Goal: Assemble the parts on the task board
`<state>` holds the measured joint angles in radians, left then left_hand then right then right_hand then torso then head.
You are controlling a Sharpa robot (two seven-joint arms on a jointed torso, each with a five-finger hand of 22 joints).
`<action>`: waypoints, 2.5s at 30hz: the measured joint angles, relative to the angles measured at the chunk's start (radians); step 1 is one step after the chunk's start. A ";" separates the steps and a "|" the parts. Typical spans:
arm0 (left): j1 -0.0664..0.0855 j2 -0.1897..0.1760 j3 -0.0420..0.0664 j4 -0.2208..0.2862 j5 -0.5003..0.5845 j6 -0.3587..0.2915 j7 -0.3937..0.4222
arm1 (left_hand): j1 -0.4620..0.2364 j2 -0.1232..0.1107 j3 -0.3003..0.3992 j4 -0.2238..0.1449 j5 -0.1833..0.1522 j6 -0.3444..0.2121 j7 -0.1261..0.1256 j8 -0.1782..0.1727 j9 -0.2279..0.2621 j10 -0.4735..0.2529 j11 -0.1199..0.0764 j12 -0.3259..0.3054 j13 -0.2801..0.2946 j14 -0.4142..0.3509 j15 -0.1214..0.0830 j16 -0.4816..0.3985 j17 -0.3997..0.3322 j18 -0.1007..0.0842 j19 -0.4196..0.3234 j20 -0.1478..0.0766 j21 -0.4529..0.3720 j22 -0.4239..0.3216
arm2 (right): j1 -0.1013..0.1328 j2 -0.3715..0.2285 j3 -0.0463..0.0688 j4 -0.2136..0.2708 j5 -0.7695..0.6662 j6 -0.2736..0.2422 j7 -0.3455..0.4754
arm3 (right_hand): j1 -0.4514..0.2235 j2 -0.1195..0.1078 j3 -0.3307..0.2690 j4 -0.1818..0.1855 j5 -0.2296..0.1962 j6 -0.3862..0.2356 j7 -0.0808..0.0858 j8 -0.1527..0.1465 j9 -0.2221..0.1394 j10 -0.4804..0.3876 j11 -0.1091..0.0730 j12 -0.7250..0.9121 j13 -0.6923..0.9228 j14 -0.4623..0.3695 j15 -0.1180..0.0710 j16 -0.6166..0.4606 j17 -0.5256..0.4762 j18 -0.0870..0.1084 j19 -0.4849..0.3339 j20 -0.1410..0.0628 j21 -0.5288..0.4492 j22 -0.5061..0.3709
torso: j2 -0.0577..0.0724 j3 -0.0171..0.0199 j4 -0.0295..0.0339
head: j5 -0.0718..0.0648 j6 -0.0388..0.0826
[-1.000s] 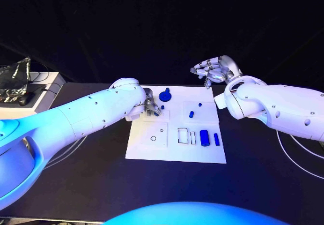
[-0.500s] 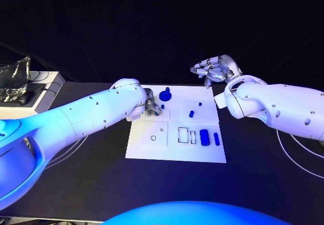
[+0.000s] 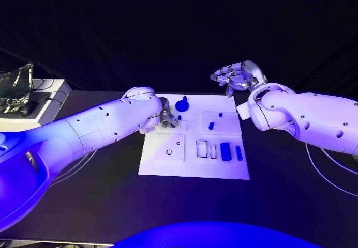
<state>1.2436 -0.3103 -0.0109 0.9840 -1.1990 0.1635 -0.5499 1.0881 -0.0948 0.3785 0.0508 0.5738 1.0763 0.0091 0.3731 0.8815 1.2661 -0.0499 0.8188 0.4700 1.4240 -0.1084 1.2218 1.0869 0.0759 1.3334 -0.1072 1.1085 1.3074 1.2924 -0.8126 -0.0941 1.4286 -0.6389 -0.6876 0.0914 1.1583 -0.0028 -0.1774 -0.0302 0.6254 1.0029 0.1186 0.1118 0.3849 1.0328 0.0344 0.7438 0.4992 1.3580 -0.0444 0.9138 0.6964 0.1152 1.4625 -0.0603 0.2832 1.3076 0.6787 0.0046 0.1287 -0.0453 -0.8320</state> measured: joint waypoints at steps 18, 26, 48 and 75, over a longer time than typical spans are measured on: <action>-0.001 0.001 0.000 -0.007 0.011 -0.008 -0.004 | 0.093 0.105 -0.527 0.046 -0.097 0.044 -0.030 -0.016 -0.020 0.008 -0.030 0.026 -0.015 0.001 0.001 0.000 -0.018 -0.016 0.000 0.000 -0.016 0.000 | 0.000 -0.001 0.000 0.000 -0.001 0.001 0.000 | 0.000 0.000 0.000 0.000 0.000 -0.005 0.005 0.000 -0.003 0.000 0.000 0.000 -0.004 0.000 0.000 0.000 -0.001 0.000 0.000 0.000 -0.006 0.000 | 0.000 -0.0017 0.0006 | -0.002 0.003; -0.002 -0.002 0.000 -0.001 0.014 -0.017 -0.005 | 0.104 0.117 -0.590 0.057 -0.121 0.044 -0.030 -0.016 -0.016 0.010 -0.028 0.032 -0.018 0.001 0.001 0.000 -0.019 -0.016 0.000 0.000 -0.021 0.000 | 0.000 -0.003 0.000 0.000 -0.001 0.001 0.000 | 0.000 0.000 0.000 0.000 0.000 -0.005 0.005 -0.004 -0.004 0.000 0.000 0.000 -0.005 0.000 0.000 0.000 -0.001 0.000 0.000 0.000 -0.006 0.000 | 0.000 -0.0020 0.0016 | -0.002 0.005; -0.003 -0.106 0.027 0.102 0.069 -0.034 -0.008 | 0.064 0.020 -0.546 0.175 -0.296 0.025 -0.012 -0.010 -0.003 -0.013 -0.011 0.044 -0.017 -0.006 0.005 -0.020 -0.038 -0.016 -0.016 -0.003 -0.047 0.000 | -0.003 -0.008 0.000 0.000 -0.001 0.002 0.000 | 0.000 0.000 0.000 0.000 0.000 -0.005 0.004 -0.004 -0.007 0.000 0.000 -0.004 -0.009 0.000 0.000 0.000 -0.001 0.000 0.000 0.000 -0.006 0.000 | -0.001 -0.0016 0.0006 | -0.004 0.009; 0.010 -0.114 0.103 -0.034 0.286 -0.109 0.086 | 0.131 0.065 -0.372 0.124 -0.492 -0.237 0.125 0.051 -0.484 -0.273 0.104 -0.013 -0.194 -0.208 0.103 -0.131 -0.436 0.055 -0.206 0.099 -0.478 -0.082 | -0.009 -0.006 0.000 -0.004 -0.003 0.006 0.000 | 0.000 0.000 0.000 0.000 0.000 -0.003 0.003 -0.008 -0.010 0.000 0.000 -0.008 -0.012 0.000 0.000 0.000 -0.001 0.000 0.000 0.000 -0.009 0.000 | 0.001 -0.0006 0.0012 | -0.001 0.045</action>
<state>1.2537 -0.4245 0.0916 0.9501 -0.9127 0.0544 -0.4642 1.2189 -0.0297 0.0064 0.1748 0.0814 0.8396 0.1342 0.4246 0.3979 0.9934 0.0536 0.8062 0.2764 1.2163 -0.0056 1.0908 0.6506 0.1313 1.1276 -0.0087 0.6305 1.2258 1.2830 -0.8187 -0.0945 1.4248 -0.6423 -0.6814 0.0919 1.1583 -0.0028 -0.1774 -0.0302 0.6254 0.9997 0.1216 0.1038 0.3749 1.0328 0.0344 0.7357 0.4867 1.3580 -0.0445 0.9137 0.6957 0.1152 1.4625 -0.0602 0.2738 1.3077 0.6801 0.0040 0.1298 -0.0463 -0.7871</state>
